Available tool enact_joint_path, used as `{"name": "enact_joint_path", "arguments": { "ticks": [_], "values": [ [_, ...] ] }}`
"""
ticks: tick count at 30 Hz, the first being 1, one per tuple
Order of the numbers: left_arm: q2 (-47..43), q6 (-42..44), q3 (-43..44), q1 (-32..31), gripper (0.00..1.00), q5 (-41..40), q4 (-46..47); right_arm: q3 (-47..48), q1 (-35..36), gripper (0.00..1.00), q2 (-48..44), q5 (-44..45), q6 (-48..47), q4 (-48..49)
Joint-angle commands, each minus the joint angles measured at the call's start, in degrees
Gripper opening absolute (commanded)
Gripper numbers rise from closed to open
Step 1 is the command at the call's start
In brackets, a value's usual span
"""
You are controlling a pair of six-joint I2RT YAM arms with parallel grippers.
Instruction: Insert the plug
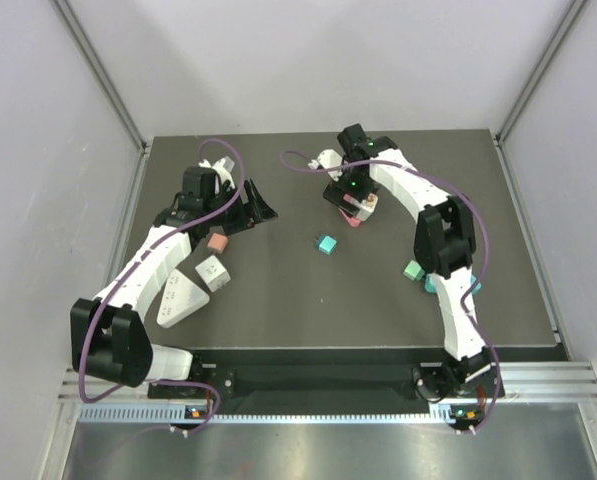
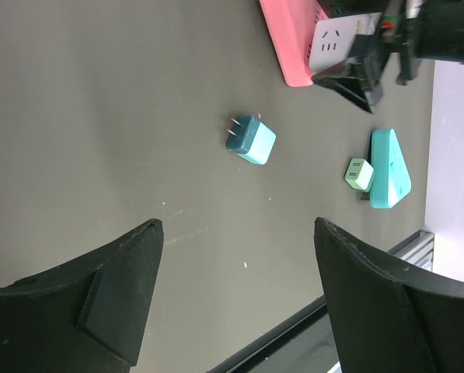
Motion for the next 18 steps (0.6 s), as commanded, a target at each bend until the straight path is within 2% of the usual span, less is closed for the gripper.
{"name": "enact_joint_path", "arguments": {
  "ticks": [1,5,11,18],
  "values": [
    [-2.0,-0.1,-0.4,0.5,0.83,0.8,2.8,-0.7,-0.3,0.92,-7.4,-1.4,1.0,3.2],
    [-2.1,-0.1,-0.4,0.4,0.83,0.8,2.9,-2.9,-2.7,0.92,-10.2,-6.1,0.9,3.6],
    [-2.0,-0.5,-0.7,0.6,0.82,1.7,3.4,-11.8,-6.7,0.93,-14.7,-12.3,-1.6,5.2],
    [-1.6,-0.7,-0.7,1.0,0.82,2.2,3.5,-16.4,-7.8,0.92,-16.2,-17.7,-6.3,8.2]
  ]
}}
